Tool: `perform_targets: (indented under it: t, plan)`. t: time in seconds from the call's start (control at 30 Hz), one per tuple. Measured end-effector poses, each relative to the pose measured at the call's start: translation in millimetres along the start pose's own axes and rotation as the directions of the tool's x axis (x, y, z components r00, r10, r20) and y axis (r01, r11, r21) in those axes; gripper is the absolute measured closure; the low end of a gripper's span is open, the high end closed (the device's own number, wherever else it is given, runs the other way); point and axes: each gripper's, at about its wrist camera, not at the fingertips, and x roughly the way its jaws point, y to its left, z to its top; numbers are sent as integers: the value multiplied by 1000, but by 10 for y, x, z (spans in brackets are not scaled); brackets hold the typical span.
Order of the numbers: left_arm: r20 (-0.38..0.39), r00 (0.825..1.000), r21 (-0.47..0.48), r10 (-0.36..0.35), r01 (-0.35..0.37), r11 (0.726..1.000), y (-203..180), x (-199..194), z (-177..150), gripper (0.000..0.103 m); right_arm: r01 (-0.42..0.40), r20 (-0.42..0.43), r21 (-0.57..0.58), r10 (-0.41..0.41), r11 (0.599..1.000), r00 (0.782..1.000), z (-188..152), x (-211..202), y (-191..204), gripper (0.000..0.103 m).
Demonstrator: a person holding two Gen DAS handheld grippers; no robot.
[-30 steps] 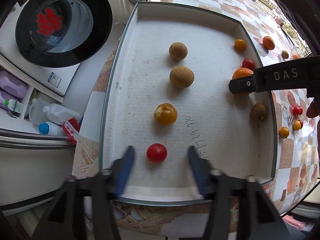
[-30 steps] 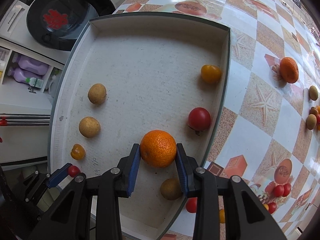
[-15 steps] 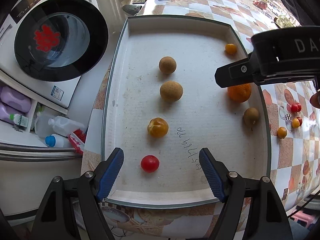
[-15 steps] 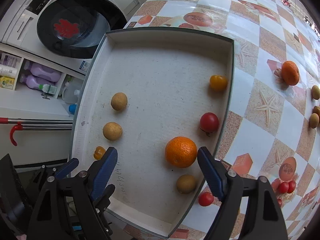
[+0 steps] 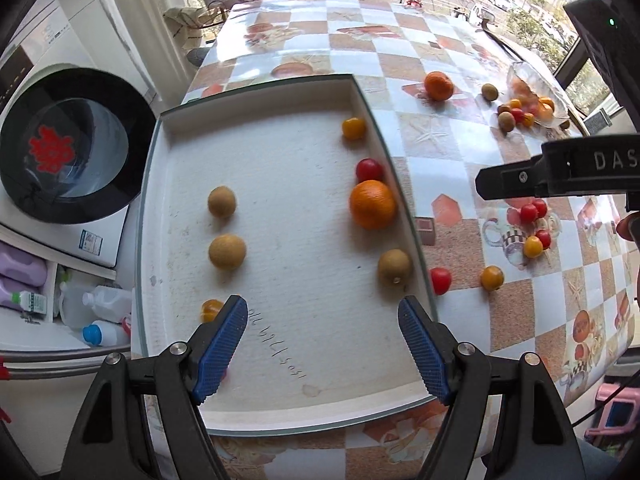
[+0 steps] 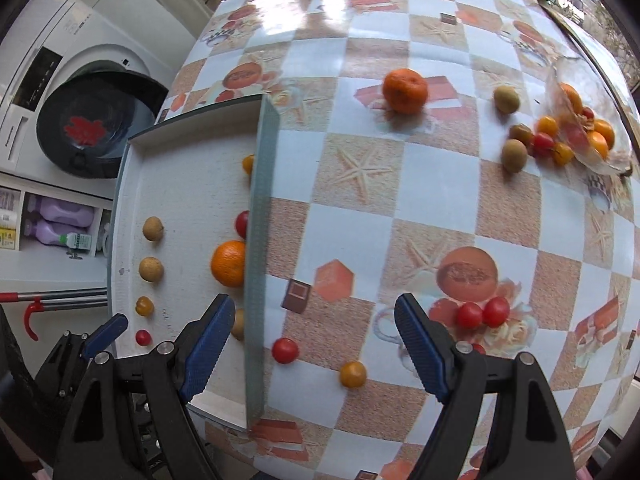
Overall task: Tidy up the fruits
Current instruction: 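Move both tools back over the fruits on the table, then grasp a red cherry tomato with the right tool while the left tool grasps a yellow cherry tomato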
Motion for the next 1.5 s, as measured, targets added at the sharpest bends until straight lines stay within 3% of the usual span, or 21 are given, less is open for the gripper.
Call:
perform_targets:
  t: [0.4,0.63,0.87,1.0,1.37,1.43,1.5]
  plan:
    - [-14,995,151,-102,102,983,-790,32,204,24,104,-49,230,-96,968,994,-506,-93,-1272,18]
    - [-58,993,207,-105,115,972,-1166,235,217,24,103,-48,261,-94,960,994,-519,-84,-1504,18]
    - [-85,993,238,-78,96,966,-1370,457,211,24,97,-39,191,-91,977,995,-445,-14,-1503,19]
    - [-98,994,252,-57,80,964,-1441,572,186,24,98,-47,124,-93,987,995,-361,94,-1406,38]
    - [-111,993,237,-38,64,969,-1478,740,101,25,14,-18,10,-14,1000,1000,-201,190,-1215,46]
    - [-104,993,235,-46,70,969,-1497,732,57,29,-24,-21,9,25,1000,999,-201,202,-1221,54]
    - [-99,994,242,-55,77,967,-1507,715,30,39,-76,-35,5,76,997,996,-209,225,-1210,72]
